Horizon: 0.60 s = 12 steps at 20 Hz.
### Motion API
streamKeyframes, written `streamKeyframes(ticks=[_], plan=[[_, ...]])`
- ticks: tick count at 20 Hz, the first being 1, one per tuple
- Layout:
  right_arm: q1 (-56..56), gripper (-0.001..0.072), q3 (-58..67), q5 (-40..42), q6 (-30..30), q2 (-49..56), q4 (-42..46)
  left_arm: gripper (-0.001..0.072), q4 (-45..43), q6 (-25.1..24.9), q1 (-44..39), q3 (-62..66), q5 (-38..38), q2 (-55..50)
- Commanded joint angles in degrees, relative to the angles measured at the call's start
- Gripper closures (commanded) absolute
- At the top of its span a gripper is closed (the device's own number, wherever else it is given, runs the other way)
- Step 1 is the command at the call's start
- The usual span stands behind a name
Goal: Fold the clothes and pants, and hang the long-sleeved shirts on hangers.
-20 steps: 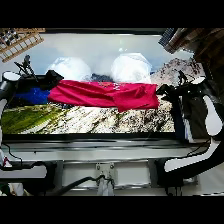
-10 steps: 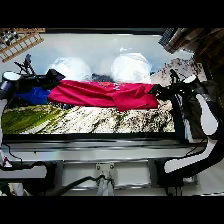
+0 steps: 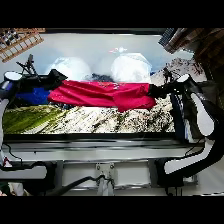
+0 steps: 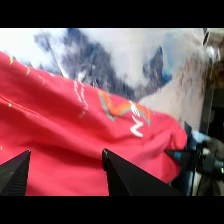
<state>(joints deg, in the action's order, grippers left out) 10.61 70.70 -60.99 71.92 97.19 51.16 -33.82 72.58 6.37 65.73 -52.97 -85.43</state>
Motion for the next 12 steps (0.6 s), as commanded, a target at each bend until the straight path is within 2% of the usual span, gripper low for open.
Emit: streamKeyframes(ticks=[1,4,7,12], plan=[[-0.22,0.0682,0.02,0.0,1.2,-0.96,0.0,0.0334,0.07,-0.04,-4.15,-0.02,-0.44,-0.02],[0.98,0.0682,0.07,-2.64,3.3,-3.74,0.28,0.0704,0.09,-3.23,-10.69,-0.02,3.65,-0.26],[3.58,0.0682,2.6,-7.67,7.82,-6.4,0.81,0.0702,3.06,-3.17,-16.48,0.02,8.94,-1.92],[5.46,0.0682,13.64,-18.91,14.08,-7.98,7.74,0.0703,10.08,-3.17,-26.86,0.22,8.9,-8.31]])
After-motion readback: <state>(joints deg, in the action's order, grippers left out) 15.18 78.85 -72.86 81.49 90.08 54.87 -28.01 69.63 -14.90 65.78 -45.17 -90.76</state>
